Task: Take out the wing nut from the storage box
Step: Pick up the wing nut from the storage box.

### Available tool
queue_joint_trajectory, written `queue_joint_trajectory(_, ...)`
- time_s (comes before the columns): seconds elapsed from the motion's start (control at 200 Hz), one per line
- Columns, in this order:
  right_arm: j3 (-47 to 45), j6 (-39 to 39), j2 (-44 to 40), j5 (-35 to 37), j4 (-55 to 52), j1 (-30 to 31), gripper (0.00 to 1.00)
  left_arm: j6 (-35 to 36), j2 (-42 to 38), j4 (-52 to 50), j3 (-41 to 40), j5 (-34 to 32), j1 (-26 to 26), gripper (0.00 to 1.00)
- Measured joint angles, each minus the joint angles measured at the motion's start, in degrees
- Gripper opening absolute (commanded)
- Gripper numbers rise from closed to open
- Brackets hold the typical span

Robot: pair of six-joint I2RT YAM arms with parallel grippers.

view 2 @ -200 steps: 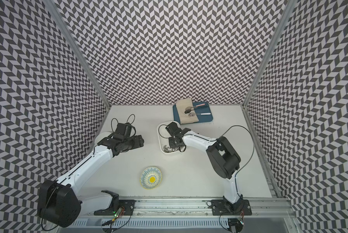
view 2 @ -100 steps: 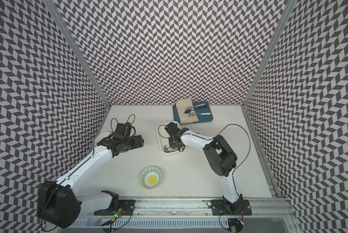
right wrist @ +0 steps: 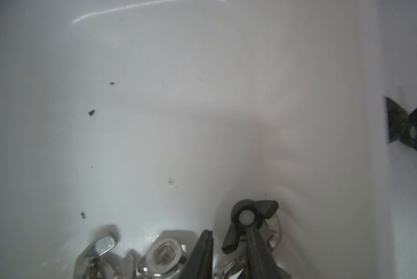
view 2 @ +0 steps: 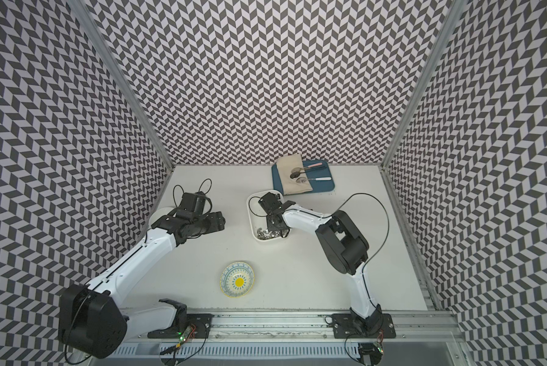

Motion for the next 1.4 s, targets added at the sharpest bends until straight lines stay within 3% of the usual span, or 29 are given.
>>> queue_joint_trajectory(0.711,2.75,-0.09,1.73,0.72,0.5,-0.26,0.11,0.22,-0.04,-0.9,0.22,-0.5,0.26,0.79)
queue_joint_trajectory(1.402,7.89,-2.29,-1.51,0.9,-1.14,-2.51,0.07,0.07,-0.22,-0.9,0.24,-0.48,0.26,0.79)
